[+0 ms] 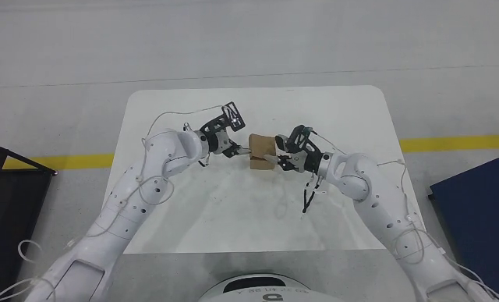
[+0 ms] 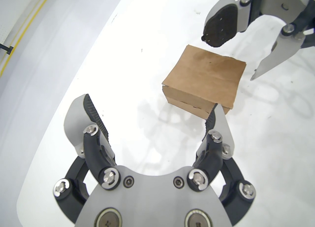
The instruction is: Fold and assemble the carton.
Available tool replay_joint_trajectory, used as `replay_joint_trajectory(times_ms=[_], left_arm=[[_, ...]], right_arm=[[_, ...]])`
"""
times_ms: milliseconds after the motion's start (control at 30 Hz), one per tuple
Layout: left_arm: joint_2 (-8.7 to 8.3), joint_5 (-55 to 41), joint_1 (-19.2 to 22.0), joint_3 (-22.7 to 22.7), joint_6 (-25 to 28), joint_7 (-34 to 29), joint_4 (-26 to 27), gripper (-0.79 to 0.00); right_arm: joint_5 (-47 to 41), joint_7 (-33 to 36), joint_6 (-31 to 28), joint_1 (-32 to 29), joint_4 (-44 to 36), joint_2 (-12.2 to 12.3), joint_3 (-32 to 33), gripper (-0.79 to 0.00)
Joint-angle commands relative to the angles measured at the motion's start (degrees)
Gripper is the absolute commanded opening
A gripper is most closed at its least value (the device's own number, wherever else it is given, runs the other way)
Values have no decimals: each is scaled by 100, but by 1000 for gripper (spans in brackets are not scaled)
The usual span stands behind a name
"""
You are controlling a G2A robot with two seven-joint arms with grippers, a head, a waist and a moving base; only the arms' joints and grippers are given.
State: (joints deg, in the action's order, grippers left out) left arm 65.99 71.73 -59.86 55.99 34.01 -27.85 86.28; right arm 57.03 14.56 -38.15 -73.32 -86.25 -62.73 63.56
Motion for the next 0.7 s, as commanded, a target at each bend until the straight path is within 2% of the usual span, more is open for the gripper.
replay_joint_trajectory(times_ms=[0,267,500,667], left_arm=[[7,-1,6,-11,-30,23,-19,0],[54,216,130,-119,-333,-82,-180,0],[59,258,94,-75,-493,-129,-267,0],[81,271,125,-84,-623,-135,-303,0]], right_arm=[[-34,-18,23,-13,7,2,19,-305],[-186,63,-2,87,187,-15,-25,-274],[-503,91,54,163,377,-40,-40,-317],[-1143,358,205,267,662,-87,-103,-369]])
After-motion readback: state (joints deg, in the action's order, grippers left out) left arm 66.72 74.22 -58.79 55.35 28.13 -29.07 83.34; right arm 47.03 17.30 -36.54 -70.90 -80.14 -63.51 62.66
